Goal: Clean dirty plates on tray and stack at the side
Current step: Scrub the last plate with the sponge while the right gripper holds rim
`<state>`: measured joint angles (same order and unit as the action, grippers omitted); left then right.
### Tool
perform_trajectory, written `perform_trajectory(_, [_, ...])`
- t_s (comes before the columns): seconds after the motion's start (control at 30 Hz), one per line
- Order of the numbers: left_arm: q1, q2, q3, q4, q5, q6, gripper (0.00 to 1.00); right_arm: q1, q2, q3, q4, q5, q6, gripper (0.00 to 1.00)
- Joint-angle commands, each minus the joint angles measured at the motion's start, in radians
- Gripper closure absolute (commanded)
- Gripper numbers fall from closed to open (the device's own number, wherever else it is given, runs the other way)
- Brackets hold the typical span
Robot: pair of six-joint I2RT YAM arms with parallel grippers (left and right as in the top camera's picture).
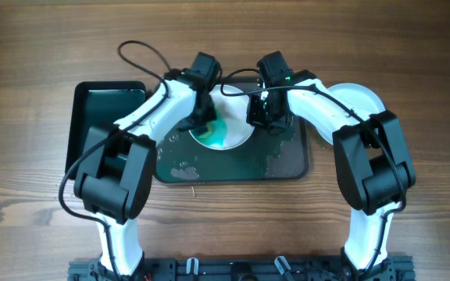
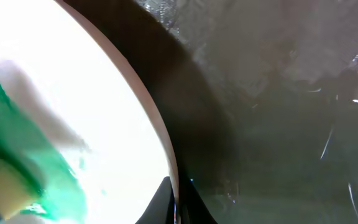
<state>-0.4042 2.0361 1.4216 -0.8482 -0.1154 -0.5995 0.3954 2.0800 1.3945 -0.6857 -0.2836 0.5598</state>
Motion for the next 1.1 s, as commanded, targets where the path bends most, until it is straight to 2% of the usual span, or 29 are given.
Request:
perform_trajectory(0.0, [0.036,0.008,-0.016,-0.035,-0.110,-0.054,0.96,-0.003,0.024,-0.037,-0.008,0.046,-0.007,0.96])
perform_trajectory(0.07, [0.035,0.008,-0.016,-0.012,0.053,0.029,0.96,-0.003,0.024,-0.043,-0.007,0.005,-0.008,0.96])
perform_trajectory(0.13, [0.035,0.008,-0.016,0.047,0.344,0.211,0.96,-0.003,0.024,-0.058,0.000,-0.028,-0.011,0.96])
perform_trajectory(0.2, [0.035,0.008,-0.016,0.093,0.570,0.338,0.96,-0.004,0.024,-0.068,0.005,-0.042,-0.018,0.96])
perform_trajectory(0.27, [0.035,0.008,-0.016,0.133,0.638,0.368,0.96,-0.007,0.024,-0.068,0.008,-0.058,-0.035,0.96])
perform_trajectory(0.33, [0.039,0.008,-0.016,0.177,0.539,0.311,0.96,-0.006,0.024,-0.068,0.008,-0.062,-0.036,0.96])
perform_trajectory(0.47, [0.043,0.008,-0.016,0.151,0.052,0.050,0.96,-0.006,0.024,-0.068,0.008,-0.061,-0.036,0.96])
perform_trajectory(0.53, [0.043,0.008,-0.016,0.089,-0.099,-0.012,0.96,-0.006,0.024,-0.068,0.007,-0.058,-0.037,0.96])
perform_trajectory(0.6, [0.042,0.008,-0.016,0.040,-0.090,-0.015,0.96,-0.006,0.024,-0.068,0.009,-0.058,-0.036,0.96])
perform_trajectory(0.63, [0.040,0.008,-0.016,0.021,-0.039,-0.011,0.96,-0.006,0.024,-0.068,0.011,-0.058,-0.035,0.96])
perform_trajectory(0.77, [0.024,0.008,-0.016,0.052,0.446,0.249,0.96,-0.006,0.024,-0.068,0.011,-0.059,-0.035,0.96])
perform_trajectory(0.8, [0.018,0.008,-0.016,0.071,0.533,0.306,0.96,-0.006,0.024,-0.068,0.010,-0.061,-0.035,0.96])
perform_trajectory(0.83, [0.013,0.008,-0.016,0.082,0.542,0.312,0.96,-0.006,0.024,-0.068,0.006,-0.067,-0.036,0.96])
perform_trajectory(0.9, [0.000,0.008,-0.016,0.097,0.446,0.308,0.96,-0.006,0.024,-0.068,-0.011,-0.077,-0.036,0.96])
perform_trajectory(1.07, [-0.029,0.008,-0.016,0.077,-0.093,0.172,0.96,-0.006,0.024,-0.068,-0.031,-0.077,-0.036,0.96])
